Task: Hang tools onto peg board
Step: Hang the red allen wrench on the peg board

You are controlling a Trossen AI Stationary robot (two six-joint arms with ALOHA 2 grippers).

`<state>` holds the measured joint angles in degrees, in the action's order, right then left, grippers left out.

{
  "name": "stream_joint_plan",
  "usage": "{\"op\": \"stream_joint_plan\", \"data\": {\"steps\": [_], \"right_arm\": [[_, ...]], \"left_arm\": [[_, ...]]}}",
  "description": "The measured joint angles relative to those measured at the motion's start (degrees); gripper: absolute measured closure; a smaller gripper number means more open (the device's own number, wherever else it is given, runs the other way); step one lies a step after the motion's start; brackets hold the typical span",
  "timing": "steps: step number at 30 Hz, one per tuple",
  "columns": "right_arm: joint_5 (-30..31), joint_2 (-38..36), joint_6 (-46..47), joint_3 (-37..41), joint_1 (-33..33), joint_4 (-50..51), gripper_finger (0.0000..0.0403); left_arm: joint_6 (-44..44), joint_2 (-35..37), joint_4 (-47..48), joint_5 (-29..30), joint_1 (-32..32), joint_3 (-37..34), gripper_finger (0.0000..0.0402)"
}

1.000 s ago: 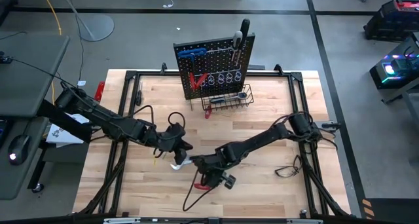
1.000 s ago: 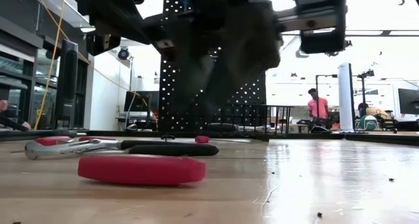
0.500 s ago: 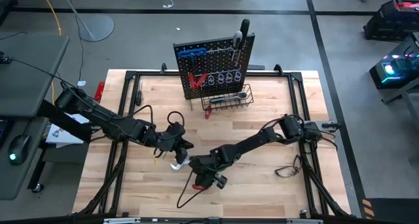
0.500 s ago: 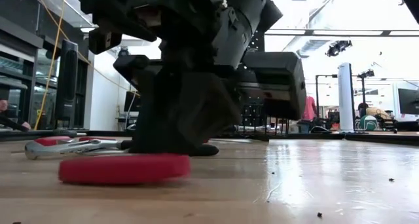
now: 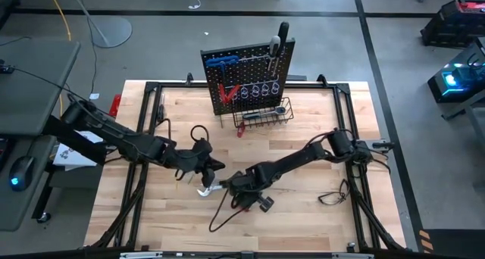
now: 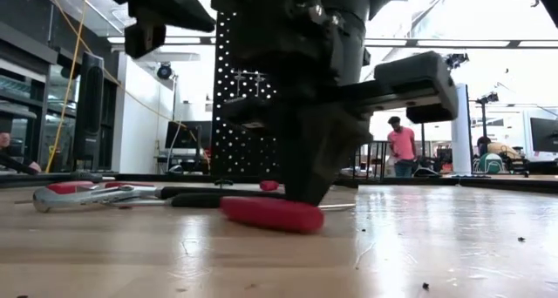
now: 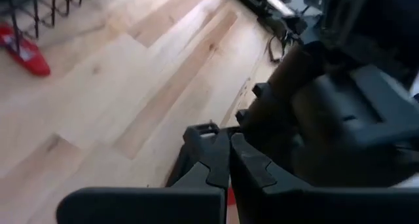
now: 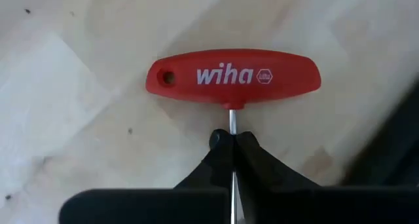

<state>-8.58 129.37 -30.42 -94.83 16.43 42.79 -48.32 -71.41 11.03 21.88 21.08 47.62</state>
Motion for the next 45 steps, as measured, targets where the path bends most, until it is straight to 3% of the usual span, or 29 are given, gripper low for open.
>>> {"op": "stream_joint_plan", "data": {"steps": [4, 13, 21, 28, 36, 40, 45], "right_arm": [[0.6, -4.4, 3.4, 0.5, -0.9, 5.0, 0.0402], [1.7, -18.4, 14.2, 0.4, -3.8, 6.4, 0.0403], [16.2, -29.3, 27.7, 0.2, -7.5, 2.7, 0.0403], [32.8, -33.7, 36.1, 0.1, -8.1, -7.8, 0.0403], [46.4, -34.2, 32.3, -4.4, -8.0, -11.0, 0.0403], [50.4, -34.2, 26.1, -7.7, -8.0, -14.4, 0.0403], [51.2, -34.2, 20.0, -9.9, -8.0, -20.5, 0.0403]], "left_arm": [[3.0, 3.6, 0.1, 2.7, 0.0, 0.0, 0.0401], [14.5, 13.7, -1.5, 7.5, -1.4, 0.0, 0.0401], [28.1, 18.2, -5.9, 12.7, -5.2, 0.0, 0.0386], [39.9, 15.4, -19.5, 11.4, -9.9, 0.1, 0.0294], [44.5, 14.2, -27.0, 11.4, -13.3, 4.9, 0.0186], [43.7, 13.3, -27.5, 11.3, -13.6, 6.8, 0.0166], [39.3, 11.2, -30.1, 11.2, -13.6, 8.1, 0.0163]]}}
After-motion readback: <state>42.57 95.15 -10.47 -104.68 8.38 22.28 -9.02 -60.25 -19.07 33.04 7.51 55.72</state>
